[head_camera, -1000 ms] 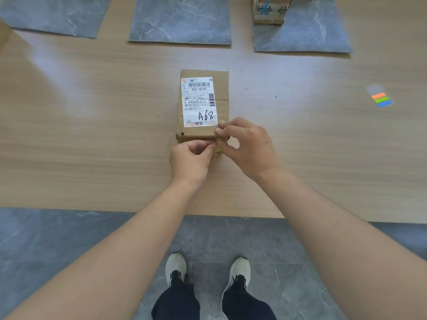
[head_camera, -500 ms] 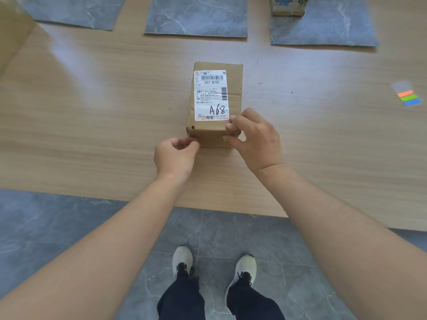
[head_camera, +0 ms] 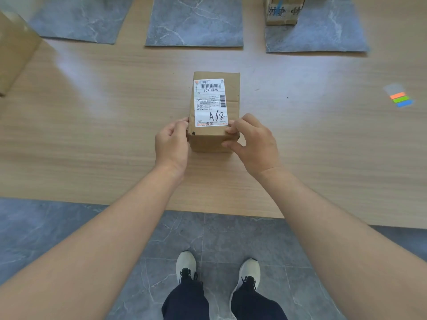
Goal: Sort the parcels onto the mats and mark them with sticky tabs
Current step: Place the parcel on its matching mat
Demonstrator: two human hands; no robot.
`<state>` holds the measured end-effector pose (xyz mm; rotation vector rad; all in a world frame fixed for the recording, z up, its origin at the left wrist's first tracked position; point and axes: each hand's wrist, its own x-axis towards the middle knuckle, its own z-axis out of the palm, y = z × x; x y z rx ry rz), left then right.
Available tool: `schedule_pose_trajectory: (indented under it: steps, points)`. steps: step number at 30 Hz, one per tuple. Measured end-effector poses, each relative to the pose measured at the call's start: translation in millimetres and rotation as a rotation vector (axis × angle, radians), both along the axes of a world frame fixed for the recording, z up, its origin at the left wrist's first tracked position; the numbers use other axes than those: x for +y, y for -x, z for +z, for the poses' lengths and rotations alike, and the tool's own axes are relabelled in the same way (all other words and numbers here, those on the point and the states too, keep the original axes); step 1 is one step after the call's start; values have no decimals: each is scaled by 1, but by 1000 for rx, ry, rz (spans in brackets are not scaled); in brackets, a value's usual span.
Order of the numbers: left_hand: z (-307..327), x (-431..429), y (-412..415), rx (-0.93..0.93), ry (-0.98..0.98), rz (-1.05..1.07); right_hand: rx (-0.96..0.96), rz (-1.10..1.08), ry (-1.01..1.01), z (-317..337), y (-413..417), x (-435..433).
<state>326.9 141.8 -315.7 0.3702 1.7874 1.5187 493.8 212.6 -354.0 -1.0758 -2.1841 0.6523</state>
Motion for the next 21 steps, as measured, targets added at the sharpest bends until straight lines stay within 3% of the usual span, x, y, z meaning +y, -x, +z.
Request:
schedule_pose_trajectory:
  steps: [15,18,21]
  points:
    - [1,10,6,-82,17,-17,15,-23,-1,-3,0,-4]
    - [4,11,6,-106,-10,-38,158,-20,146,2,-2,-3]
    - [6,11,5,-137,-20,-72,490,-198,440,13,5,-7]
